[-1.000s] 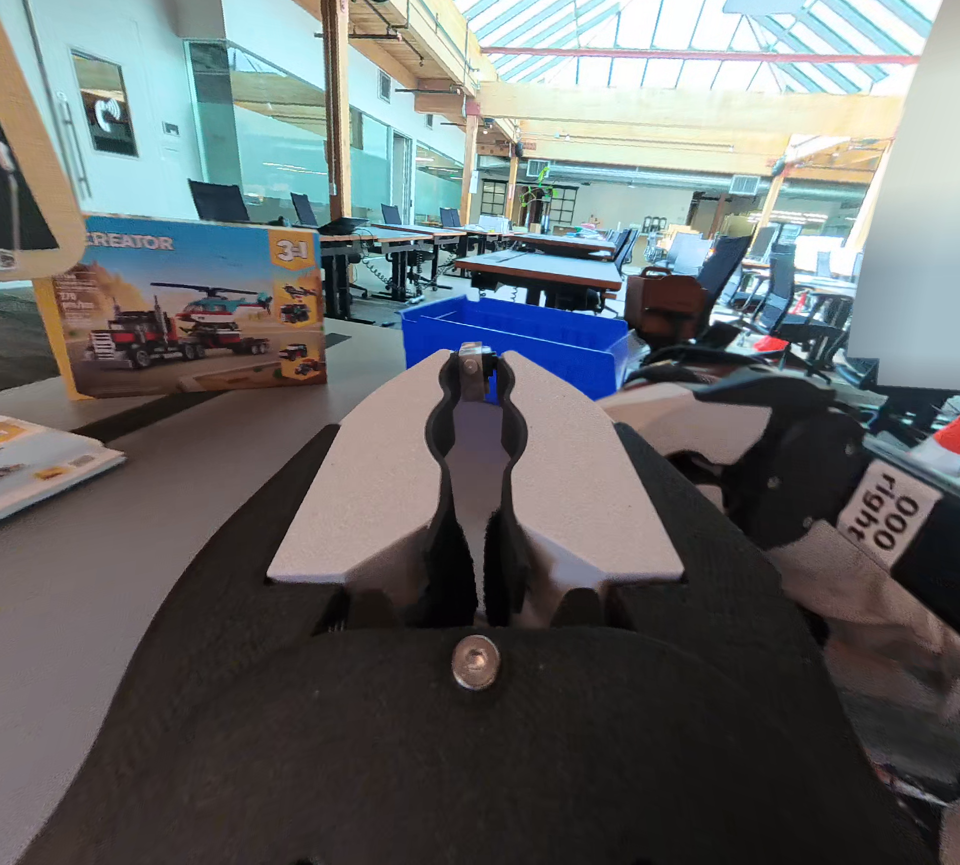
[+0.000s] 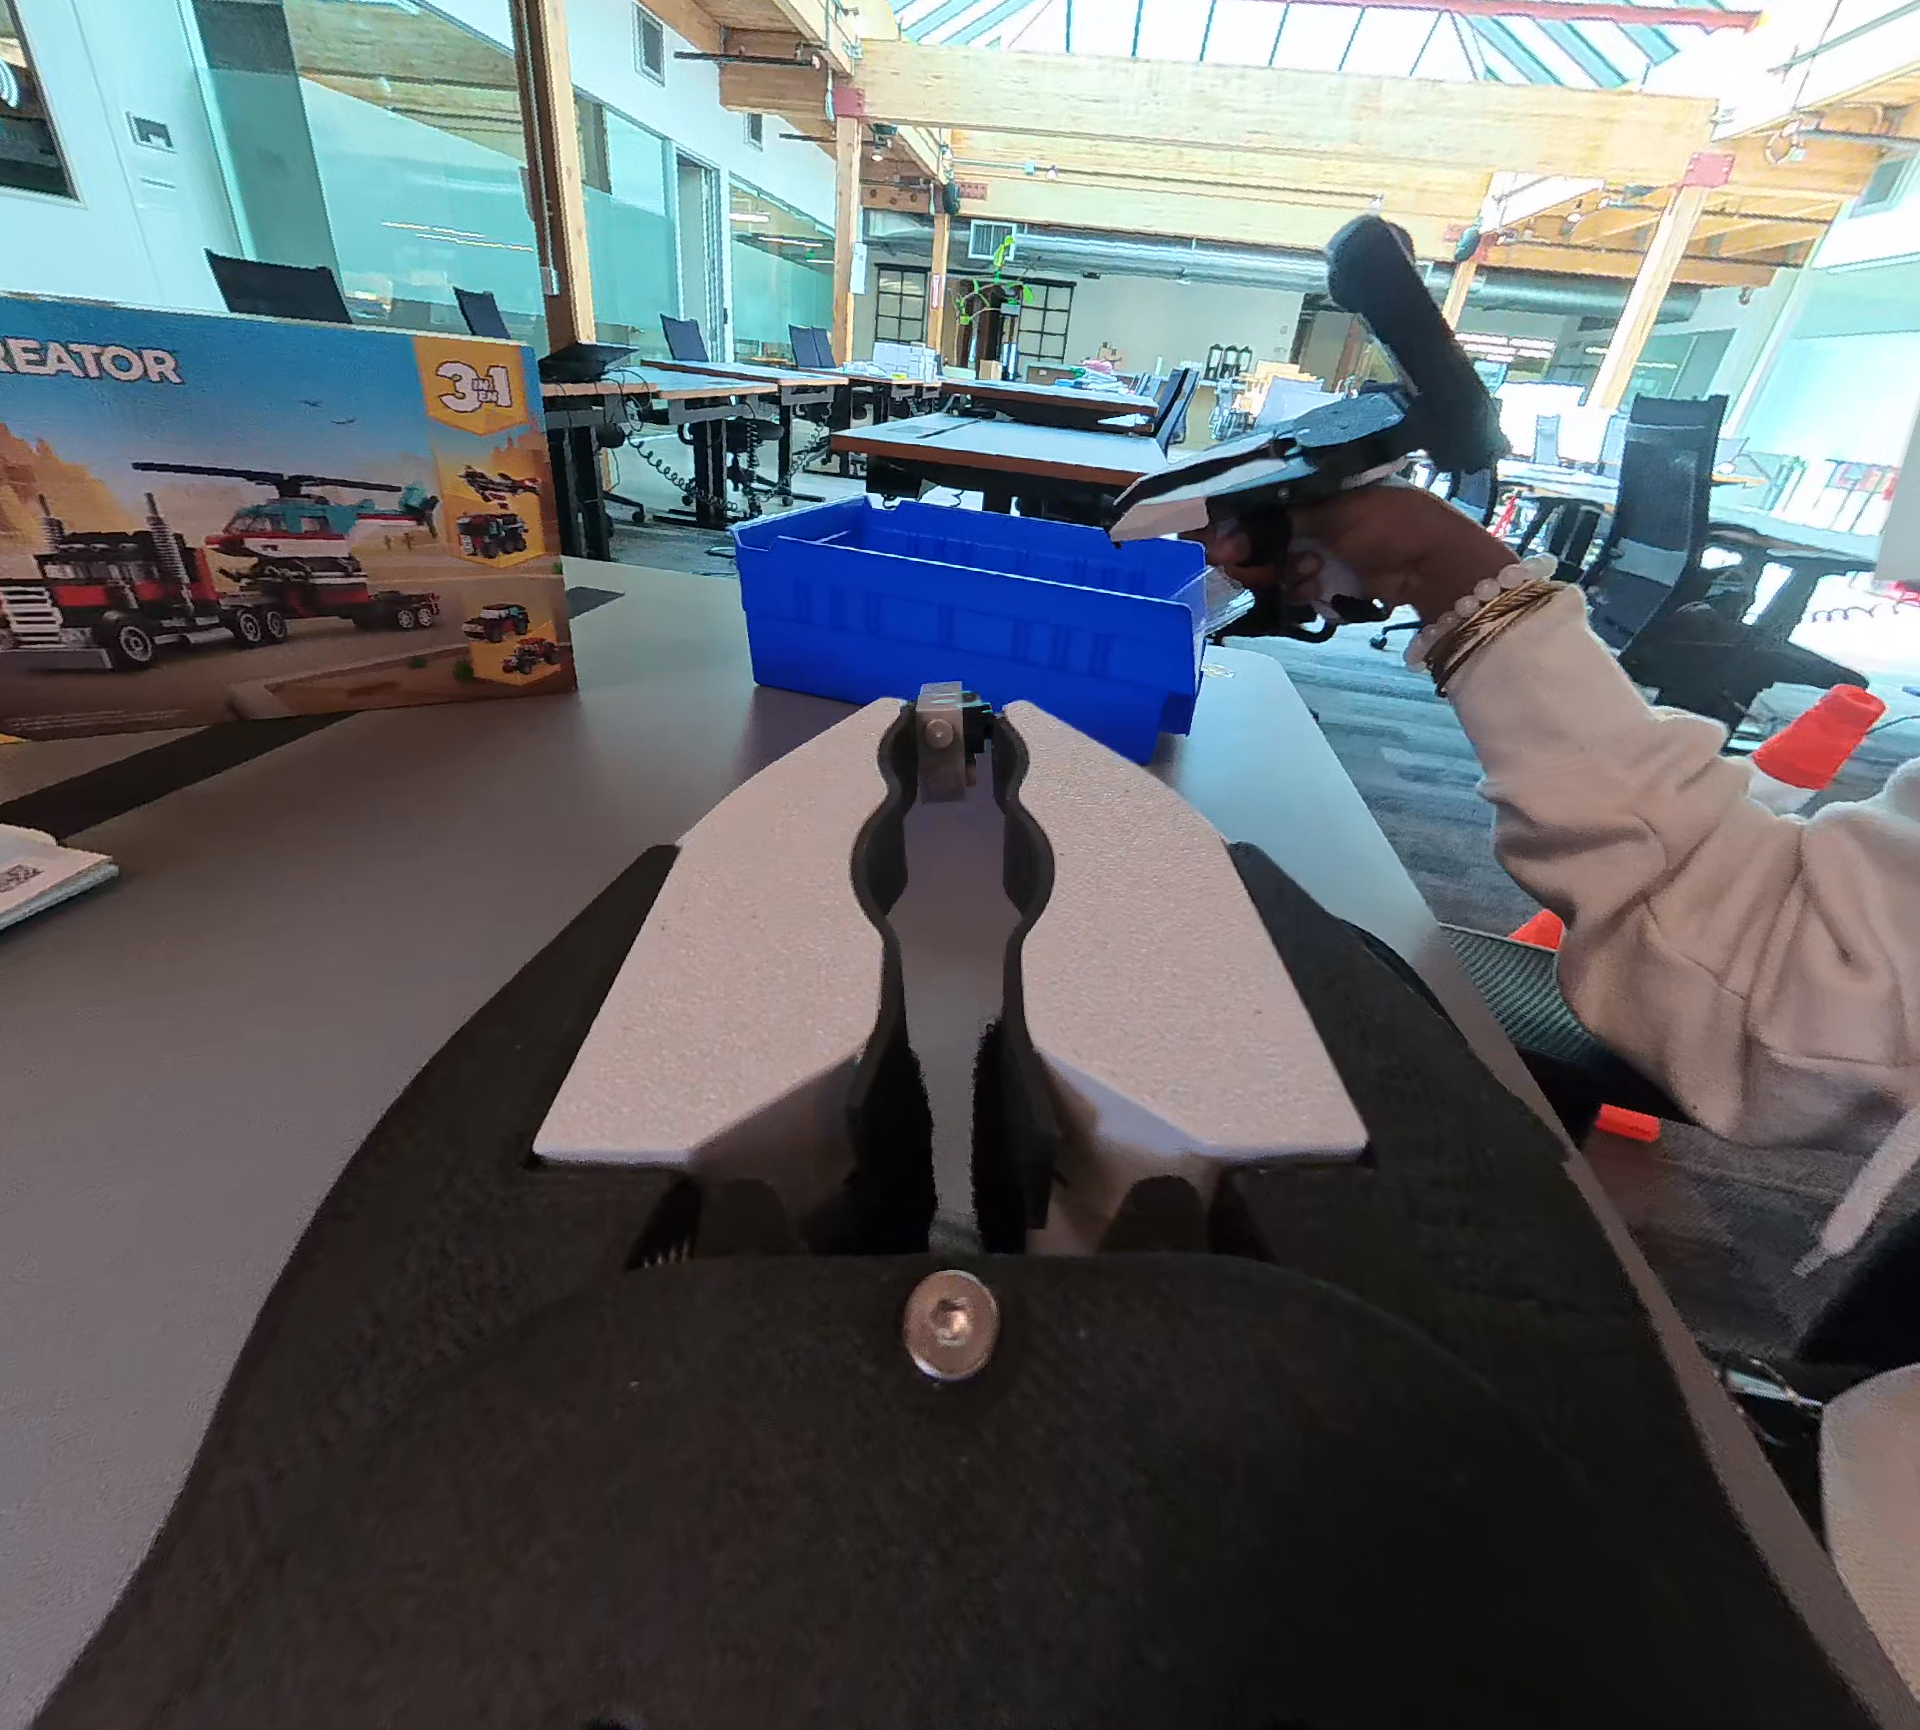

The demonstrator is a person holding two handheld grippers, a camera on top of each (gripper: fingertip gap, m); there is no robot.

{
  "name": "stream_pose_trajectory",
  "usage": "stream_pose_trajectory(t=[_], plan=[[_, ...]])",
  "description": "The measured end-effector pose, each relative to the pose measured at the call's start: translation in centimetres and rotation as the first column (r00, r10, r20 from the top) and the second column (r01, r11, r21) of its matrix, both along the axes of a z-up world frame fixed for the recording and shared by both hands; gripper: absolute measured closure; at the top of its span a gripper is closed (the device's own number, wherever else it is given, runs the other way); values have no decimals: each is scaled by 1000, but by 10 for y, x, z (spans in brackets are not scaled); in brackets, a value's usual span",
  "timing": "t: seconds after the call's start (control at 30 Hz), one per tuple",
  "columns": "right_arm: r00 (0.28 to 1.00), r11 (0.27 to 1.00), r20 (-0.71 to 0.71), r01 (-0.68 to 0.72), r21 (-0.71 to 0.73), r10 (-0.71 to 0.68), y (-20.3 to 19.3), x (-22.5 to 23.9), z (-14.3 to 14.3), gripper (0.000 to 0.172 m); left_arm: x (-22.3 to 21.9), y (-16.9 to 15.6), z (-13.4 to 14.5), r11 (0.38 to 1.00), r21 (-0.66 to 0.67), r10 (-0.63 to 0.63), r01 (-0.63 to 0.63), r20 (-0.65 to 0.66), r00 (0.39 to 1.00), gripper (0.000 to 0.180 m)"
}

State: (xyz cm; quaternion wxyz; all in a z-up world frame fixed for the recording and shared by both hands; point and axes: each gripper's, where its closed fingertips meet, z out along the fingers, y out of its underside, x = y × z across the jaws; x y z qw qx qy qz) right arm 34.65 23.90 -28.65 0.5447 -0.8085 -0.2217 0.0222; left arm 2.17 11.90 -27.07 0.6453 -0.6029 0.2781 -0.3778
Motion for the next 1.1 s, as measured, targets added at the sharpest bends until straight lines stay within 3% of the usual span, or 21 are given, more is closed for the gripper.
stream_pose_trajectory(t=[0.33, 0.63, 0.8, 1.1], plan=[[998, 988, -1, -59, -146, 60, -2, -7, -28, 122, 2, -1, -3, 1000, -12, -19, 19, -10, 1000, 167], [996, 991, -69, -64, -115, 56, 0, -7, -21, 120, 4, -2, -6, 999, -25, -35, 34, -12, 999, 167], [998, 980, -32, -52, -192, 47, -2, 0, -36, 117, 4, -2, -7, 999, -29, -37, 36, -15, 999, 167], [985, 982, -155, -96, -165, 70, 1, -9, -29, 118, 6, -2, -9, 999, -32, -40, 39, -29, 999, 167]])
